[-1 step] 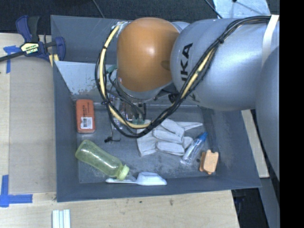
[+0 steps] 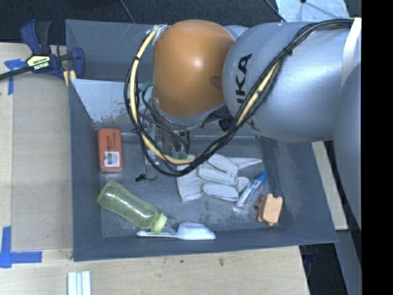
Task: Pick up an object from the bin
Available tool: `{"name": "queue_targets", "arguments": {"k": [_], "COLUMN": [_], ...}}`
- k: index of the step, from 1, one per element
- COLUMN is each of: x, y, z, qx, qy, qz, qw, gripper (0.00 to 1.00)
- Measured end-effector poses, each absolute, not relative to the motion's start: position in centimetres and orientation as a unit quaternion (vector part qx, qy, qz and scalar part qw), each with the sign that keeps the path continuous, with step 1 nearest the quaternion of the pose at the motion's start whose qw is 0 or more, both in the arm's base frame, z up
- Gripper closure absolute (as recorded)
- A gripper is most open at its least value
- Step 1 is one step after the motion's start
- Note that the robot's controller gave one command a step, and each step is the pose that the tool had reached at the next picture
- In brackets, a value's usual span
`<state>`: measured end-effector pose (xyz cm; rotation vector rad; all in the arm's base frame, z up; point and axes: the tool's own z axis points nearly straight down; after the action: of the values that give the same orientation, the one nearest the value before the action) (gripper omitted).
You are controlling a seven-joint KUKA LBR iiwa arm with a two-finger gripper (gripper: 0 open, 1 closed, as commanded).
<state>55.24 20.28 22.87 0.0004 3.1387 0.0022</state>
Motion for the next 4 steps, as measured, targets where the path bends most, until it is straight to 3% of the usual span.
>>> {"name": "queue_targets", "arguments": {"k": [1, 2, 3, 4], "x": [53.1, 51.5, 50.6, 50.6], "y": [21.6, 22.6, 24.0, 24.3], "z": [15.8, 13.0, 16.1, 9.8], "qx": [0.020, 0.093, 0.139, 0.217], "qy": [1.000, 0.996, 0.990, 0.976], "qz": [0.001, -0.001, 0.002, 0.001], "qw": [0.003, -0.002, 0.002, 0.001], "gripper": [0.00, 0.00, 0.00, 0.00]}}
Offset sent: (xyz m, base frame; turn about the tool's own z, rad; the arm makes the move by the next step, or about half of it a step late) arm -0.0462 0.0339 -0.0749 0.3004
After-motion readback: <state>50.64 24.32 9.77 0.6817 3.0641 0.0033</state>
